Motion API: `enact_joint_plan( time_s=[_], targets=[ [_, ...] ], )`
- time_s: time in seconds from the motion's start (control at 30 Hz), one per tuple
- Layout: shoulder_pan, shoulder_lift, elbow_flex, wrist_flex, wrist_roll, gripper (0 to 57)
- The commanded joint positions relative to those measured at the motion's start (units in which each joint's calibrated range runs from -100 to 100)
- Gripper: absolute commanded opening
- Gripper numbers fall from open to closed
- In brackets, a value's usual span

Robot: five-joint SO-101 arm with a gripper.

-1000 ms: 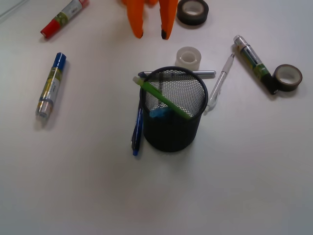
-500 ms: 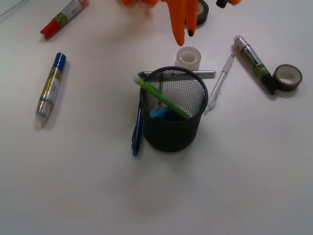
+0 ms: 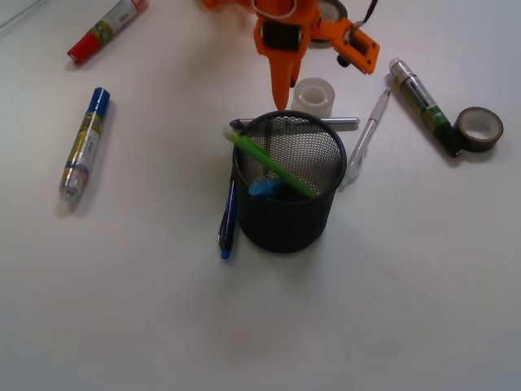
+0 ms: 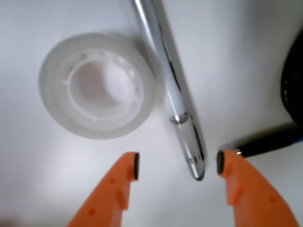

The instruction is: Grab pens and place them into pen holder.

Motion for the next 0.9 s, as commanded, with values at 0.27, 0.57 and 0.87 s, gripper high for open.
enact_joint_plan(
  time_s=[0.27, 0.57, 0.87],
  targets=[
    [1.68, 12.75, -11.5, -0.87, 3.81, 19.2],
    [2.87, 22.61, -17.21, -0.26, 6.98, 5.3],
    [5.19, 16.06, -18.84, 2.19, 4.84, 0.3]
  ],
)
